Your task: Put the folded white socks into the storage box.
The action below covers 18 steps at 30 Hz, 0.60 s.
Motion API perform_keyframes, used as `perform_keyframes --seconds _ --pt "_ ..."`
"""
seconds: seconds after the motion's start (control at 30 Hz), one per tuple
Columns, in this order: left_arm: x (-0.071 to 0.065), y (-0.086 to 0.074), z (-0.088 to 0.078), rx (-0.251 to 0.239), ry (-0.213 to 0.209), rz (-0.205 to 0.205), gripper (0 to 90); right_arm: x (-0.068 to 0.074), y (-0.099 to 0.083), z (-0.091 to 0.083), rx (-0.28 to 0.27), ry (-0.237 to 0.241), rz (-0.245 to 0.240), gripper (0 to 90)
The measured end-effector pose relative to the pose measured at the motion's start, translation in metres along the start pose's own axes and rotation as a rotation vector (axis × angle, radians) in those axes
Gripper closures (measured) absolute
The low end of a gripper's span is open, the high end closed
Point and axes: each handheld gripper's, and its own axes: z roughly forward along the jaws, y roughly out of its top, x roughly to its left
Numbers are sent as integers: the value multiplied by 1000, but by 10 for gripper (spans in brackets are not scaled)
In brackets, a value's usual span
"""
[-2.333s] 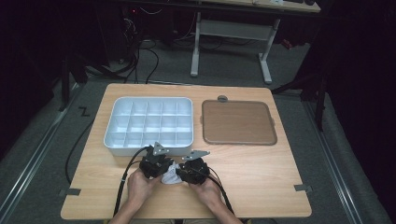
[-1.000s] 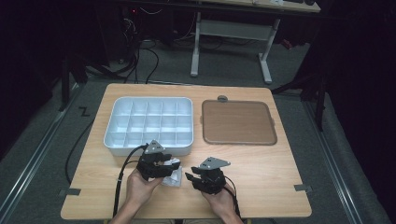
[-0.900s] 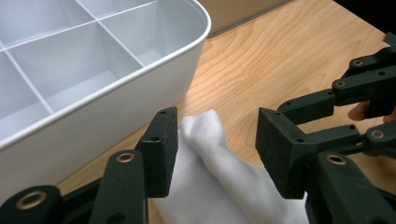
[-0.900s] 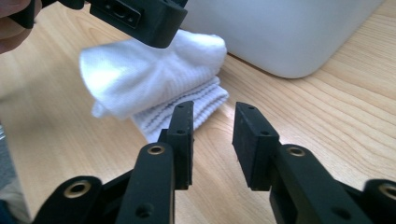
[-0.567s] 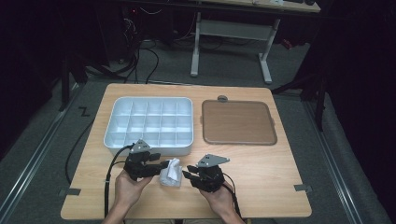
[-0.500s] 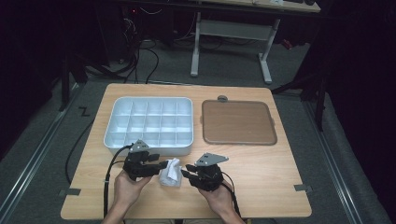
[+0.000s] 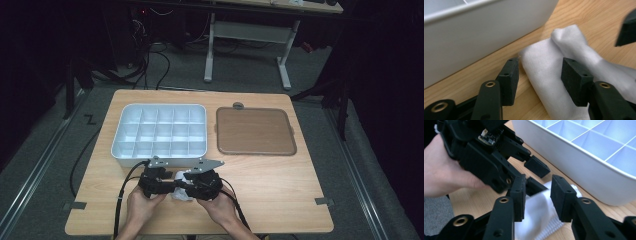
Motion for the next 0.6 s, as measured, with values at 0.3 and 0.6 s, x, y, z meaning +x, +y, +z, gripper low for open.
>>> perform_keyframes --seconds 0.3,0.6 --pt "-1 -5 1 0 15 10 491 -5 -21 15 79 -61 -1 643" --pt "-3 -10 2 -2 6 16 567 -20 -44 11 111 -79 37 708"
